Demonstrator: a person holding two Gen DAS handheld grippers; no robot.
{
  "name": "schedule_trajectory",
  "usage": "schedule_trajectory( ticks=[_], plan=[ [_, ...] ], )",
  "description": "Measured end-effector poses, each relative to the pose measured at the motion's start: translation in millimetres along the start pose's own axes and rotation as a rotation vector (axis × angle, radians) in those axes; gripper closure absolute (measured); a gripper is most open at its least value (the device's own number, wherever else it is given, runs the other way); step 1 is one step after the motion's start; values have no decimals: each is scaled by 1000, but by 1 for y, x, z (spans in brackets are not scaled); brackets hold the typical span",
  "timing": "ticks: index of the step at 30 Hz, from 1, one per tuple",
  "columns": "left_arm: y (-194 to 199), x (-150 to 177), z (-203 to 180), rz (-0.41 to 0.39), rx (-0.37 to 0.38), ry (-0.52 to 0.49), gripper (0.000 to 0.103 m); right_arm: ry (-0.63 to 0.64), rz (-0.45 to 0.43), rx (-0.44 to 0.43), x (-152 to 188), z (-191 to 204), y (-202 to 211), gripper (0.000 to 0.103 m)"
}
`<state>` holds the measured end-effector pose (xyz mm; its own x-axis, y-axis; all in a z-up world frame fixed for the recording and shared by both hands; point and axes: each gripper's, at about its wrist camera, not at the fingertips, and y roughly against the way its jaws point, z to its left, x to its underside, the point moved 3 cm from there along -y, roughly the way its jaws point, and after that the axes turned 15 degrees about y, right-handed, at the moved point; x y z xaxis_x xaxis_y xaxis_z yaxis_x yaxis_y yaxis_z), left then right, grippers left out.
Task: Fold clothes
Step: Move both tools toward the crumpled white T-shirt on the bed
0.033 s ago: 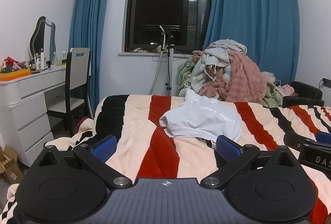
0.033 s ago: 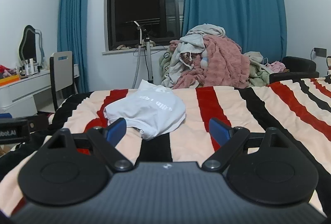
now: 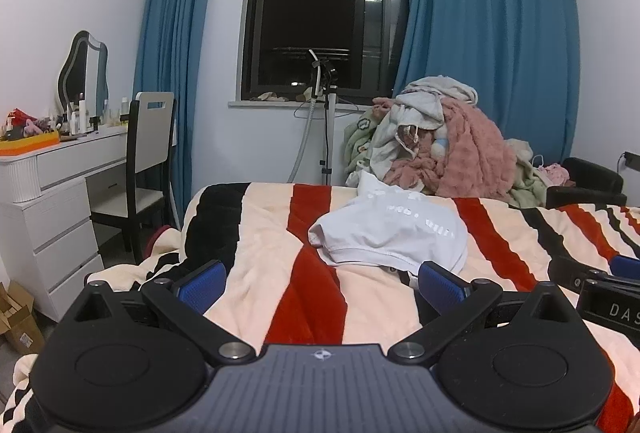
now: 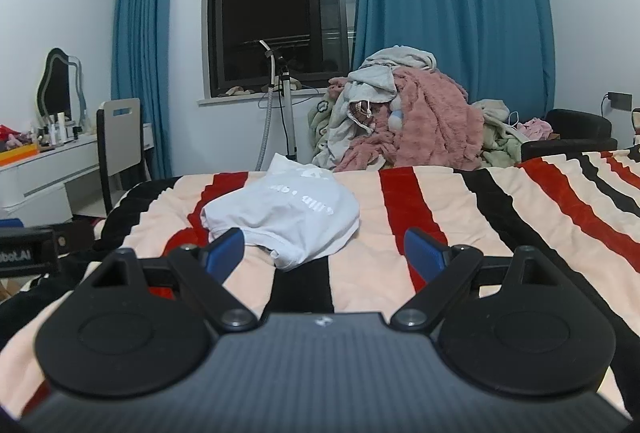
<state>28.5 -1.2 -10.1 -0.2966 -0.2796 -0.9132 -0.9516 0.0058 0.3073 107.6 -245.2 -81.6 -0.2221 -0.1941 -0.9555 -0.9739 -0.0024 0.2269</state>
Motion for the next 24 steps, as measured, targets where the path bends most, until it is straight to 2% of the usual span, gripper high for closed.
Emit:
schedule_trajectory(
  ticks=[8,11,15,24],
  plan=[
    [-2,6,-4,-15,-9,-21,0,1,11,16,5,0,-3,15],
    [-7,6,-2,0,-8,-23,0,-23,0,4,13,-5,1,15],
    [-11,8,-2,12,-17,-33,0,-24,-13,6,5,-6,4,15],
    [-17,6,6,45,2,40,0,-38,-10,16,7,-6,-1,15]
  ],
)
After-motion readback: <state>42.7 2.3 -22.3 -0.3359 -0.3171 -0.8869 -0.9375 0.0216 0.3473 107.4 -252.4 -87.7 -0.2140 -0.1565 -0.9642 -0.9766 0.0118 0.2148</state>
